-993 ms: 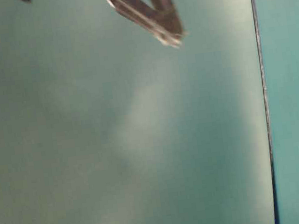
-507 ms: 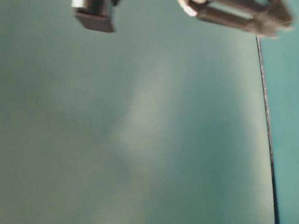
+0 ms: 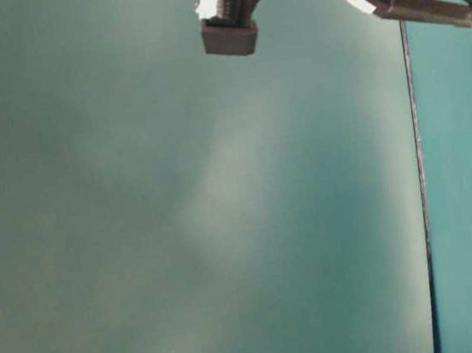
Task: Move the block to the right with right arm.
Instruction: 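Lower the open right gripper around the orange cube, then close the right gripper on the orange cube and lift it, then carry the held cube rightward toward the right table edge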
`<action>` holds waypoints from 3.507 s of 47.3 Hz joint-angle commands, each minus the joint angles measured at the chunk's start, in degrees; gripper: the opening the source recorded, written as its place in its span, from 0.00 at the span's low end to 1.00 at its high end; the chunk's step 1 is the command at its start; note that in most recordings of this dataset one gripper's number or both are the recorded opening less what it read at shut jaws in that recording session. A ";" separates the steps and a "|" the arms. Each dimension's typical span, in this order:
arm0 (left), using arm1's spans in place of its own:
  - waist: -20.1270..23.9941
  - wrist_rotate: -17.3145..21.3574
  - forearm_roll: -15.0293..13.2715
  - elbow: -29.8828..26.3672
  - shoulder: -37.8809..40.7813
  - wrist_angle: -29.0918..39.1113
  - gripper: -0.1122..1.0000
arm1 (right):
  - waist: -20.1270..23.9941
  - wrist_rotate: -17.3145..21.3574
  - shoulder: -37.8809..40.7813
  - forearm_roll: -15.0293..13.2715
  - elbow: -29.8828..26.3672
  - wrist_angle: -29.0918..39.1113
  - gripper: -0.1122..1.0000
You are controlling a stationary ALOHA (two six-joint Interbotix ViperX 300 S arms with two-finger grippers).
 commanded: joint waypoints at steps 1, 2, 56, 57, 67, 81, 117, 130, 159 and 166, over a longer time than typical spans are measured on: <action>0.00 -0.09 0.09 -1.49 0.35 -0.44 0.10 | 0.09 0.00 -0.26 0.00 -0.44 -0.26 0.63; 0.00 -0.09 0.09 -1.49 0.35 -0.44 0.10 | 0.00 0.00 -0.18 0.00 -0.35 -0.26 0.63; 0.09 -0.09 0.09 -1.49 0.35 0.35 0.10 | -1.14 1.49 2.64 0.18 -1.41 1.67 0.53; 0.00 -0.09 0.09 -1.49 0.35 0.44 0.10 | -1.05 1.93 2.46 0.18 -1.58 2.20 0.51; 0.00 -0.09 0.18 -1.49 0.35 0.97 0.10 | -0.26 2.64 -1.23 0.18 -3.25 6.42 0.46; 0.00 -0.09 0.09 -1.58 0.35 1.14 0.10 | -0.35 2.55 -7.91 0.09 -5.10 13.62 0.46; 0.09 0.00 0.09 -1.49 0.26 2.72 0.10 | -0.26 2.99 -27.25 0.18 -0.88 28.13 0.46; 0.00 0.00 0.09 -1.58 0.18 3.08 0.10 | -0.26 2.99 -37.71 0.18 2.72 34.37 0.46; 0.00 0.44 0.09 -1.49 0.35 3.08 0.10 | -0.26 3.60 -55.81 0.18 8.00 50.45 0.46; 0.09 0.44 0.18 -1.49 0.35 3.08 0.10 | -0.26 4.22 -58.54 0.26 9.14 53.96 0.46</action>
